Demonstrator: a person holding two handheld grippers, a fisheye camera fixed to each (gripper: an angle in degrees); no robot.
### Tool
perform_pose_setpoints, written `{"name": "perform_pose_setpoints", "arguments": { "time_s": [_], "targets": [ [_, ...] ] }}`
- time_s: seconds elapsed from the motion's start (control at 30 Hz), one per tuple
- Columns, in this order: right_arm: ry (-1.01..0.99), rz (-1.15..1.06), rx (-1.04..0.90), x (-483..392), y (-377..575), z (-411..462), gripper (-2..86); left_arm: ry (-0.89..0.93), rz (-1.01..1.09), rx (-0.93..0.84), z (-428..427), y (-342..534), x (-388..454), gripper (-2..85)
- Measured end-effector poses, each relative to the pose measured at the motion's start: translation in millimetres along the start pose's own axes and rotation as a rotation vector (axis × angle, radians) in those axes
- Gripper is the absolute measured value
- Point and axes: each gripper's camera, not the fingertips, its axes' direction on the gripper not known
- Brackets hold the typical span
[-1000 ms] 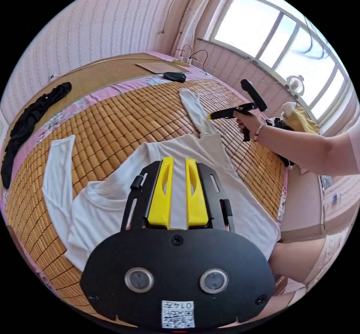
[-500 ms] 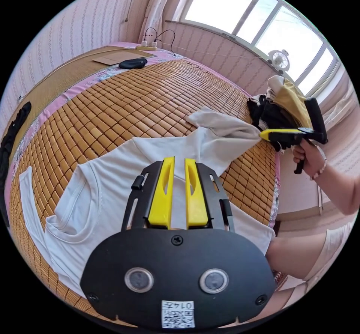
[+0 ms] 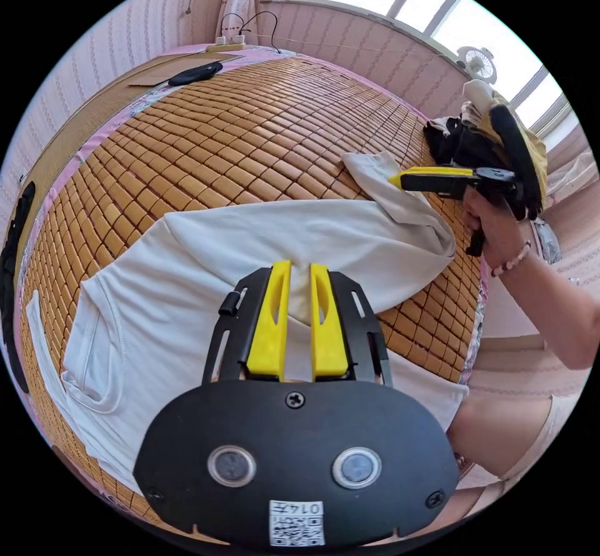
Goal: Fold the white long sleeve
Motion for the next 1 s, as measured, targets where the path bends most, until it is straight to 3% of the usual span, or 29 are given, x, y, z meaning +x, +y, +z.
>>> {"name": "perform_pose_setpoints", "arguments": {
  "time_s": [0.13,0.3,0.5,0.8,1.0],
  "targets": [
    [-0.094,0.049,0.007,12.2,26.6,-8.4,1.2,-0.011,0.007,0.028,7.4,3.8,9.2,5.5],
    [-0.049,0.271,0.158,51.9,115.8,-87.2,0.5,-0.063,0.018,0.063,3.8,6.2,24.2,4.2],
    [0.099,0.399,-0.115,76.1,191.3,-89.5,1.1,0.018,0.052,0.082,-3.5,5.8,48.1,4.8],
    [0.057,0.467,0.026,72.9,197.2,-73.8,4.4,0.126,0.164,0.045,0.4,-3.0,112.8,4.9],
    [0.133,0.339,-0.039,40.3,166.1,-37.2,0.7,0.19,0.226,-0.042,4.6,3.8,157.1,5.1]
  ]
}}
